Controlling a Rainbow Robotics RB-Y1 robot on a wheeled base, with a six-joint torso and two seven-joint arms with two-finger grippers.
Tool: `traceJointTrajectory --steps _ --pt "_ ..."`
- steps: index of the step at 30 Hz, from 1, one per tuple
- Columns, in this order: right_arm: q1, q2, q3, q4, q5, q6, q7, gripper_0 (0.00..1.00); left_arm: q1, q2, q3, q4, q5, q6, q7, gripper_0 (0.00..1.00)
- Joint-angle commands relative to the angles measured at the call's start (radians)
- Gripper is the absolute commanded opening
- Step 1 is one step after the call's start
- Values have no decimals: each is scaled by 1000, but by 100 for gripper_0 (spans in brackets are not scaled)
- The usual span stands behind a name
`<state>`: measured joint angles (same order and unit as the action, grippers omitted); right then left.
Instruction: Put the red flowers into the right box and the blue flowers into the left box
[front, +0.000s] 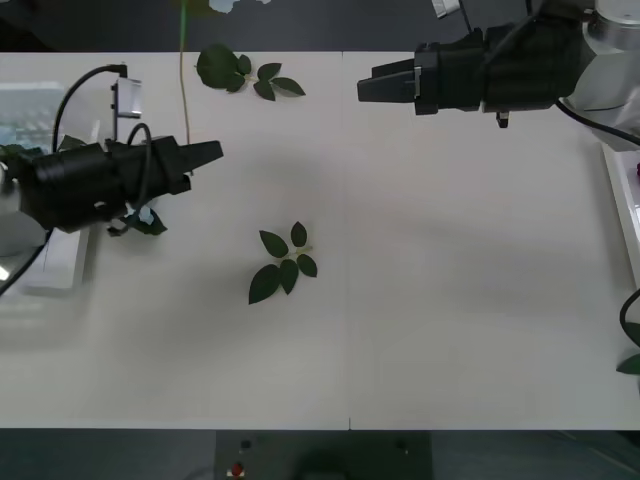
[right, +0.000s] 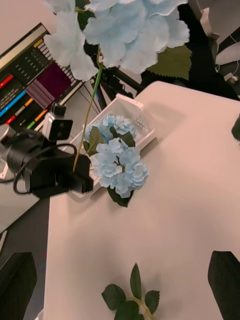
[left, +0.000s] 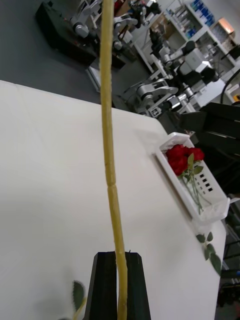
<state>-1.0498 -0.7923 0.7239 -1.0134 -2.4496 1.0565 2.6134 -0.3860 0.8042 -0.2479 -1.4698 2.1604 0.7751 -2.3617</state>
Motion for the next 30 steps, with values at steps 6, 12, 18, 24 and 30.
traceJointTrajectory --steps 6,12,18,24,30 --pt "-19 -211 190 -198 -131 -56 92 100 -2 185 213 207 -76 259 -19 0" --pt "-19 -289 258 -241 -186 -49 92 100 19 247 387 283 -284 300 -18 0" --pt "-19 -355 266 -280 -151 -36 92 100 157 251 582 189 -461 300 -4 0" --pt "-6 -360 266 -283 -149 -59 92 100 295 242 723 105 -593 291 18 0" --pt "4 -366 266 -283 -91 -96 92 100 430 242 797 75 -740 199 22 0"
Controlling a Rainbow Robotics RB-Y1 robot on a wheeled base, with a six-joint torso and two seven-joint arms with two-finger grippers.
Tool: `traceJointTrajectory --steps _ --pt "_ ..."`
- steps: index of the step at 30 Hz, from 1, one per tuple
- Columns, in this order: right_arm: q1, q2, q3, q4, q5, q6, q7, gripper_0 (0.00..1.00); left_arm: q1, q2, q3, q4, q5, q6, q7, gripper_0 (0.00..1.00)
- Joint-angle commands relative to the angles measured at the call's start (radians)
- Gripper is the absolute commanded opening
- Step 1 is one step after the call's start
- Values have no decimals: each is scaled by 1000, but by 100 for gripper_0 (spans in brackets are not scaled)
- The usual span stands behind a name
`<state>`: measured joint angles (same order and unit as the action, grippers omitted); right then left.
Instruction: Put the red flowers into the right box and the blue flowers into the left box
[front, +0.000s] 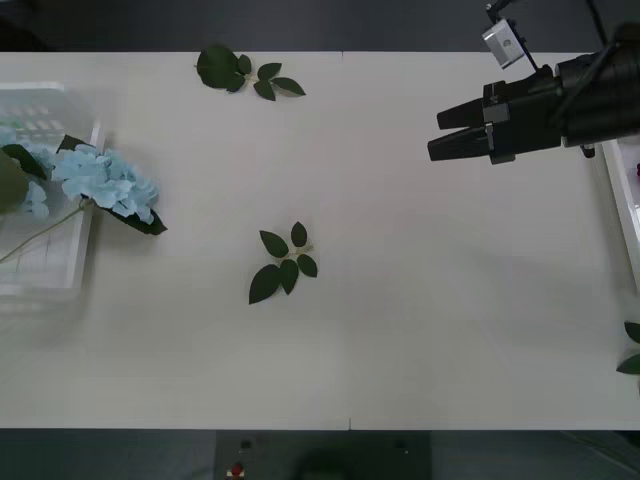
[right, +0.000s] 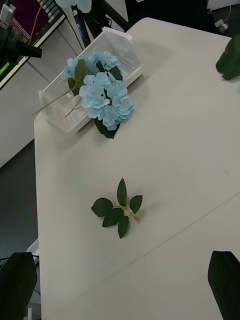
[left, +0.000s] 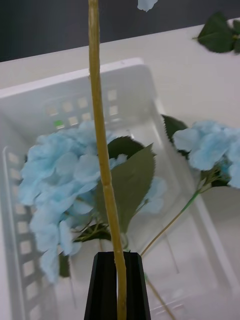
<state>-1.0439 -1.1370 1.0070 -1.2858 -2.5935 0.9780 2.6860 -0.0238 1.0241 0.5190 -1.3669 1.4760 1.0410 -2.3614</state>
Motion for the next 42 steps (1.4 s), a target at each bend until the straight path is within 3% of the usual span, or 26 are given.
traceJointTrajectory --steps 1,6,14,24,32,42 --pt "-2 -24 -18 -10 70 -24 19 100 84 22 29 -26 -74 -88 24 0" --pt "-2 -26 -18 -7 101 -30 19 100 122 22 12 19 -125 -187 34 0" --pt "-4 -21 -18 -15 96 -39 19 100 68 22 -97 141 -145 -283 34 0" --pt "-2 -38 -18 -21 107 -41 19 100 -59 22 -228 269 -145 -286 36 0" --pt "-2 -112 -16 -78 230 -48 19 100 -64 22 -244 269 -143 -282 41 0" --pt "-2 -116 -15 -78 289 -48 19 100 -64 7 -293 270 -115 -283 54 0"
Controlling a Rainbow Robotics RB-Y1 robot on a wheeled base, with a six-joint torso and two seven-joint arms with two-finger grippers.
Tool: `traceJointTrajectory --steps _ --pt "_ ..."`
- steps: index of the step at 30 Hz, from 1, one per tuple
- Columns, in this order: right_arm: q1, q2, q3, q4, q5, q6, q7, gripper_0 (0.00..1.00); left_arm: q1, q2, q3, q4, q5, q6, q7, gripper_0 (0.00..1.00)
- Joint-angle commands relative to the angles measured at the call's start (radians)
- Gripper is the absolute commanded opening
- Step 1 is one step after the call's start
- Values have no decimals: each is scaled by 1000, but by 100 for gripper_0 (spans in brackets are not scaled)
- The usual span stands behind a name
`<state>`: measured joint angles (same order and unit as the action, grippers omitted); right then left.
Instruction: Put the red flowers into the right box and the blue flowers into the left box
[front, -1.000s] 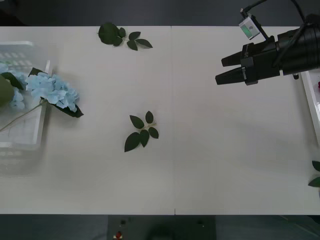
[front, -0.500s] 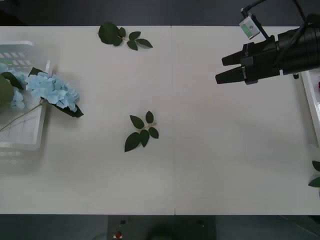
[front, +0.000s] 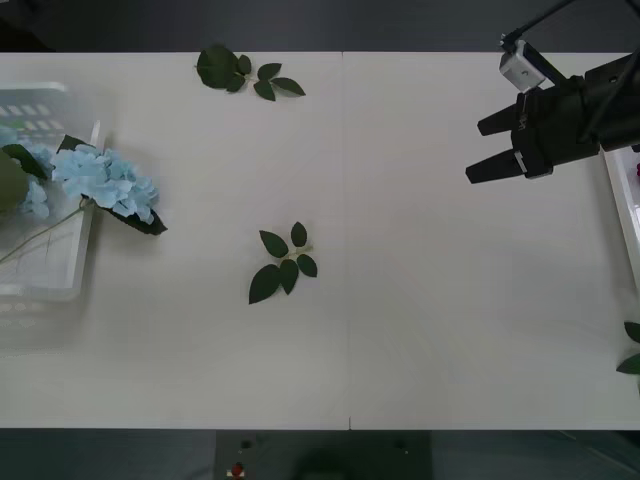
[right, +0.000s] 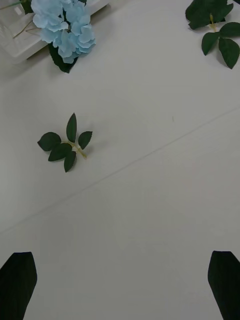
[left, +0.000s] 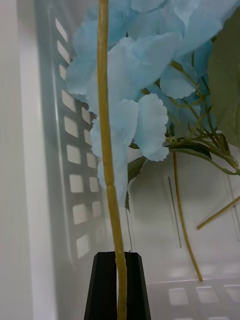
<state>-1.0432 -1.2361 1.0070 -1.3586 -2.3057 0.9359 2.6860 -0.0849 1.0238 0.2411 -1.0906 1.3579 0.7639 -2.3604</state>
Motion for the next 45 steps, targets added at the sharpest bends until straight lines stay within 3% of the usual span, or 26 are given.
traceJointTrajectory --steps 1,11,13,15,16,22,25,32,36,41,45 --pt "-3 -13 -14 -5 2 -6 19 100 -3 -4 -14 -8 0 -6 55 1" --pt "-3 -5 -14 -2 2 -5 19 100 -3 -25 -16 -8 -14 -6 59 1" --pt "-3 -5 -14 -2 2 -5 19 100 -4 -25 -16 -6 -14 -6 59 5" --pt "-3 -5 -14 -2 2 -5 19 100 -4 -25 -14 -8 -13 -6 59 25" --pt "-3 -5 -14 -2 2 -5 19 100 -7 -25 -14 -8 -7 -2 58 43" --pt "-3 -5 -14 -2 2 -5 19 100 -26 1 29 -11 26 137 56 79" --pt "-3 -5 -14 -2 2 -5 19 100 -32 27 60 -22 56 236 56 91" --pt "-3 -5 -14 -2 2 -5 19 100 -61 85 145 -83 127 492 58 94" --pt "-3 -5 -14 -2 2 -5 19 100 -95 116 153 -92 262 591 56 94" --pt "-3 -5 -14 -2 2 -5 19 100 -130 142 75 -153 472 598 56 94" --pt "-3 -5 -14 -2 2 -5 19 100 -194 183 -88 -210 690 512 55 94"
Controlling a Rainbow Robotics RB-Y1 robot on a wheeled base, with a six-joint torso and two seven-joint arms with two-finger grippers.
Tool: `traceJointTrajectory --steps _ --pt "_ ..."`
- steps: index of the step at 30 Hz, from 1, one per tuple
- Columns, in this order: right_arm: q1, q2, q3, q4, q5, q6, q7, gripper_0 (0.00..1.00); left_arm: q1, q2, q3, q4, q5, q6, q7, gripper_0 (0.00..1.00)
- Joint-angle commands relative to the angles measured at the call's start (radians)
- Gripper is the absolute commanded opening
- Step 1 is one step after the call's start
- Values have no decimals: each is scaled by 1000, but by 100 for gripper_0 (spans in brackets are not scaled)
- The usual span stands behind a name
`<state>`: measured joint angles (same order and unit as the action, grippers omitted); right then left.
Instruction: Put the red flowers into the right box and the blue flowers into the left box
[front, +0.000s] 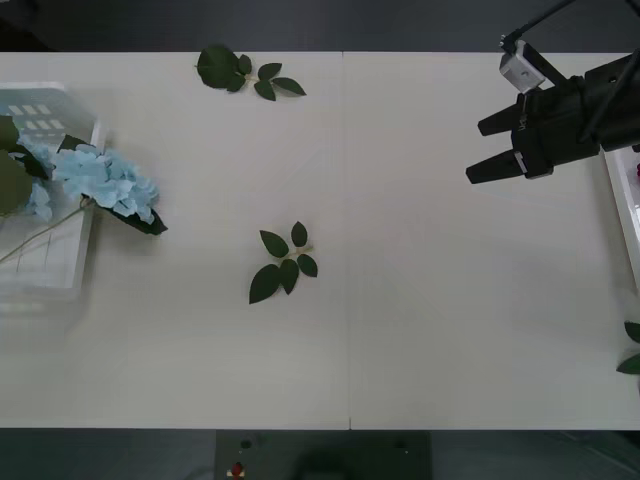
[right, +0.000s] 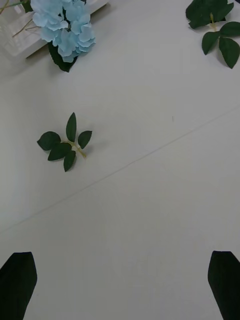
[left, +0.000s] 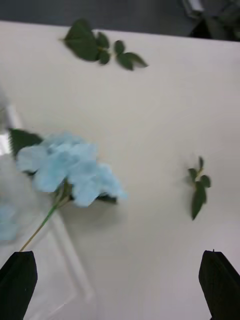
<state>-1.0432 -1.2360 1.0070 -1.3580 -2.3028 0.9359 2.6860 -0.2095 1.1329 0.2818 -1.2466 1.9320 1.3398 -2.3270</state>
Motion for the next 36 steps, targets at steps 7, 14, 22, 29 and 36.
traceJointTrajectory --steps 7,14,22,29,36 --pt "-3 -5 -14 -3 -1 -5 19 100 -232 146 -446 -90 383 -177 -52 94" --pt "-3 -5 -14 -3 -1 -5 19 100 -375 185 -759 -166 607 -337 -204 97" --pt "-3 -5 -14 -3 -1 -5 19 100 -427 191 -958 -369 682 -556 -258 100" --pt "-3 -5 -14 -3 -1 -5 19 100 -427 139 -983 -439 680 -596 -264 100" --pt "-3 -5 -14 -3 -1 -5 19 100 -424 123 -981 -435 688 -593 -264 100"
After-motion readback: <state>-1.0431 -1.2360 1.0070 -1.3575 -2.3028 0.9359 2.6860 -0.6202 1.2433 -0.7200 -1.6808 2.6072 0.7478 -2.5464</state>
